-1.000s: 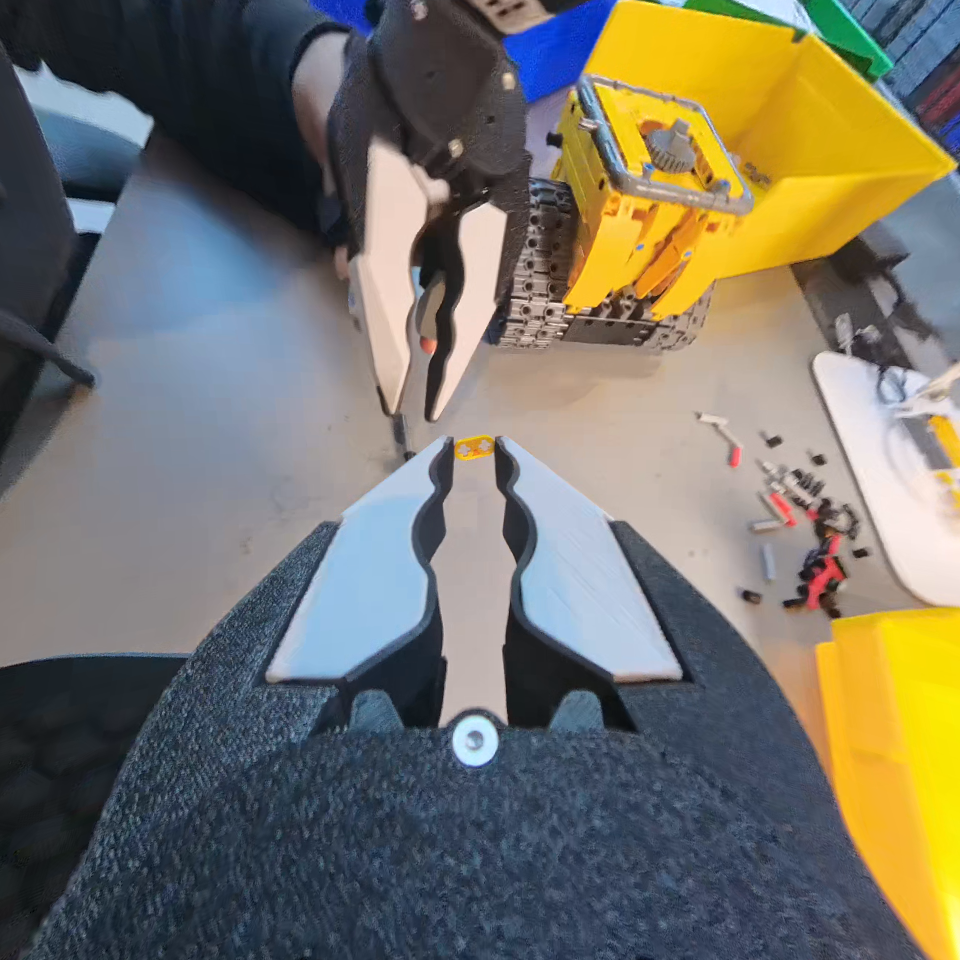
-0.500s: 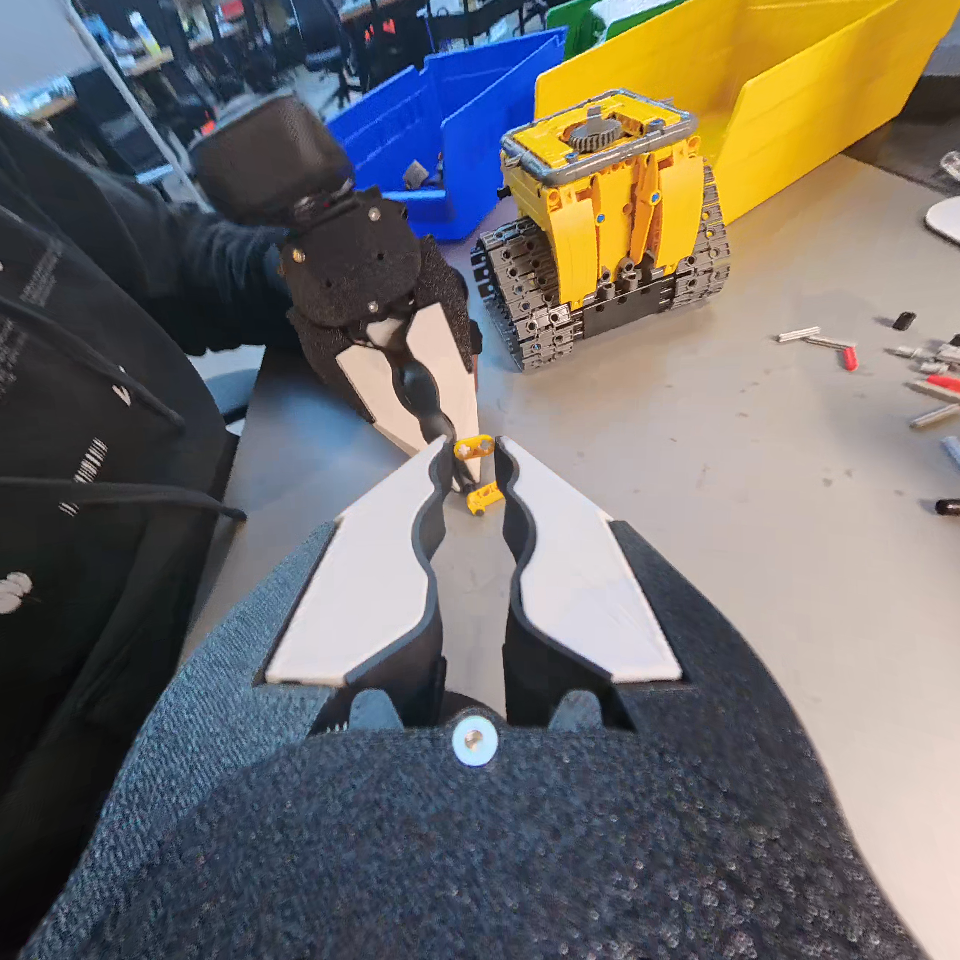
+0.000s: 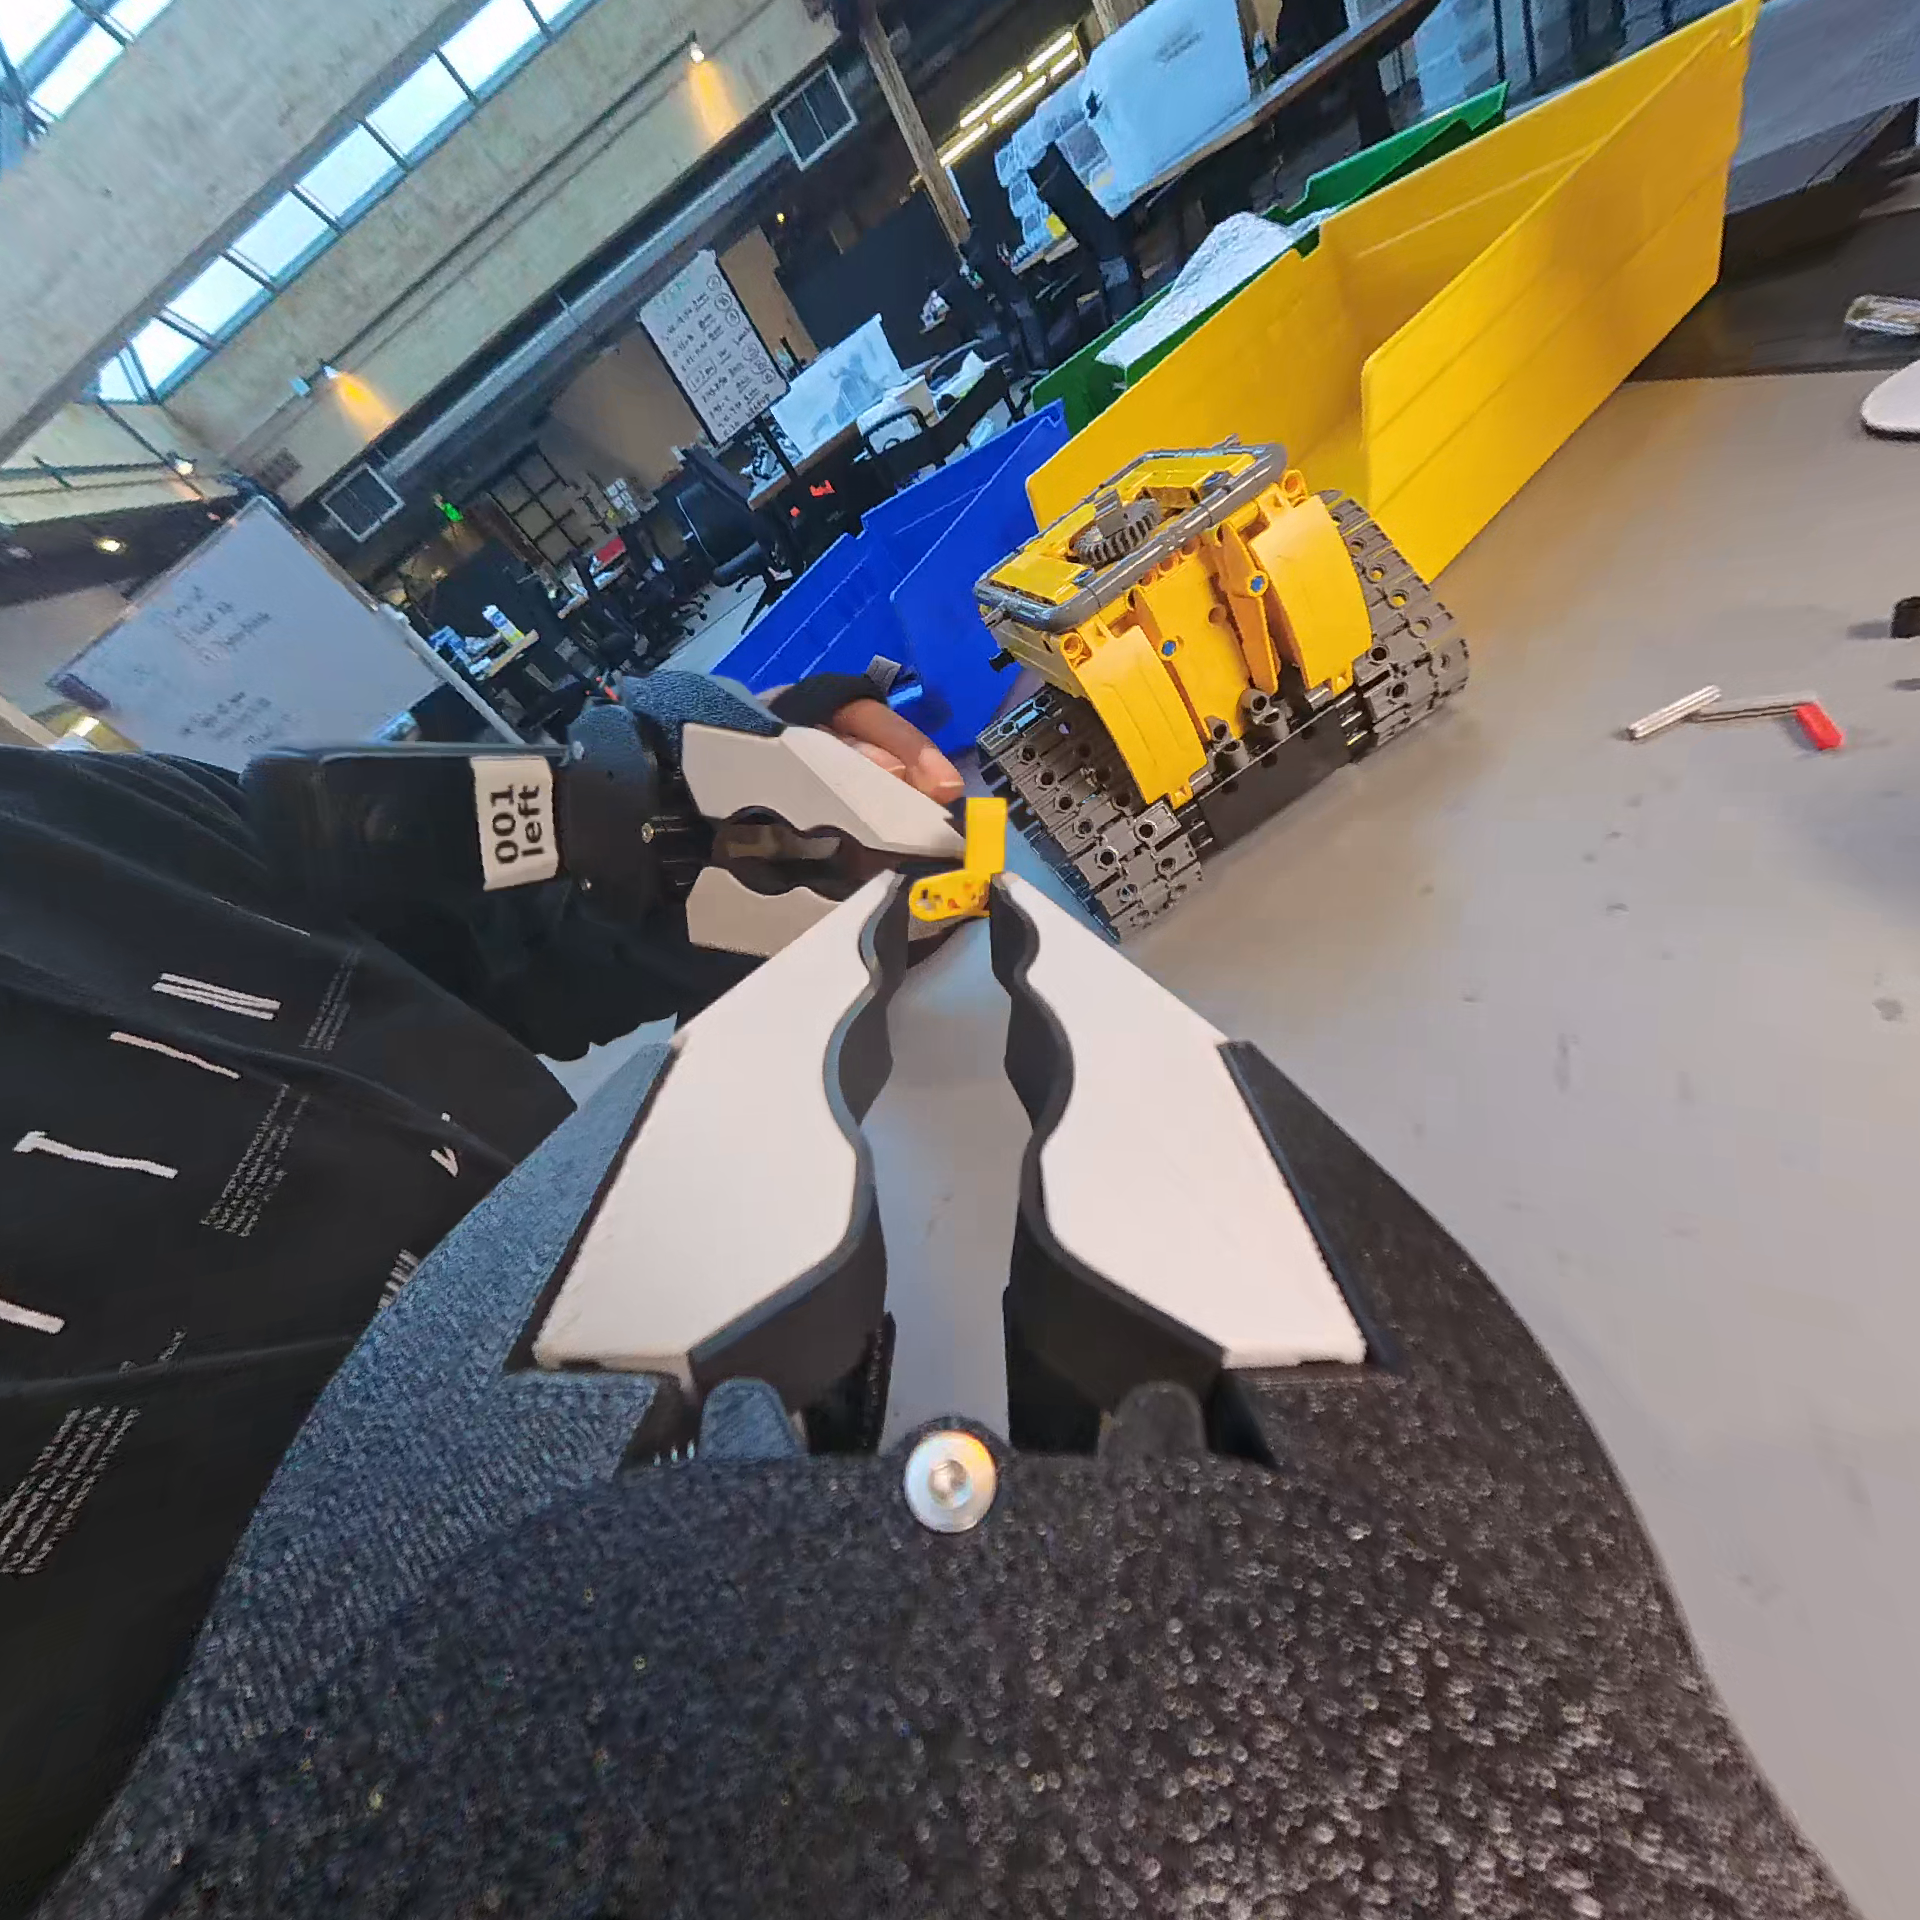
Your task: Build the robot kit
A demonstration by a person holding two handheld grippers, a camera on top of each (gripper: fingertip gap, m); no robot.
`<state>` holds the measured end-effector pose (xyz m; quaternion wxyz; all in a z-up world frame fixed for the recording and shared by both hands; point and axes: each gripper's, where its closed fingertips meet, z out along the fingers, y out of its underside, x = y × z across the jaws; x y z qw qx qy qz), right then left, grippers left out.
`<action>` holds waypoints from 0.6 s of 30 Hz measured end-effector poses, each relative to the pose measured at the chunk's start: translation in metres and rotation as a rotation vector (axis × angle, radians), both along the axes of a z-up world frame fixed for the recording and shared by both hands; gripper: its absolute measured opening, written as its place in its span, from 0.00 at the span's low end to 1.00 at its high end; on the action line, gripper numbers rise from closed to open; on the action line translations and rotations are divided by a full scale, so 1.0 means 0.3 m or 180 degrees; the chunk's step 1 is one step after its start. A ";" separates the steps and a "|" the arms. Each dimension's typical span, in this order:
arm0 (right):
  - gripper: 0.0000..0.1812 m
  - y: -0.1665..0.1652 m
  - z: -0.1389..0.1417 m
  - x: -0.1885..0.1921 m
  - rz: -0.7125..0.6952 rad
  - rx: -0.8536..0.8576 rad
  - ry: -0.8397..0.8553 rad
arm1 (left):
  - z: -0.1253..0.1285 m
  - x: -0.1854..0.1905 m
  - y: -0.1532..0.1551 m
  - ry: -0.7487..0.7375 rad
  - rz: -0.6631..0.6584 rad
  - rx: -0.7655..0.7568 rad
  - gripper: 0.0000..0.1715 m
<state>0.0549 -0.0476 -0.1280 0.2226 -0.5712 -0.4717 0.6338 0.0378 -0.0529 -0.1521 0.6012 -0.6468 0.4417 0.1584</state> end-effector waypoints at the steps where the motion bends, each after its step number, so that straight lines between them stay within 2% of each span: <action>1: 0.08 -0.002 -0.004 -0.007 0.0003 0.0009 0.0002 | 0.007 -0.001 -0.001 0.0089 0.0015 0.0098 0.02; 7: 0.08 -0.023 -0.005 -0.016 0.0082 0.0070 0.0097 | 0.018 -0.004 -0.006 0.0450 0.0078 0.0402 0.02; 18: 0.08 -0.027 0.026 -0.006 0.0060 -0.0037 0.0355 | 0.062 0.011 -0.022 0.0472 0.0069 0.0643 0.02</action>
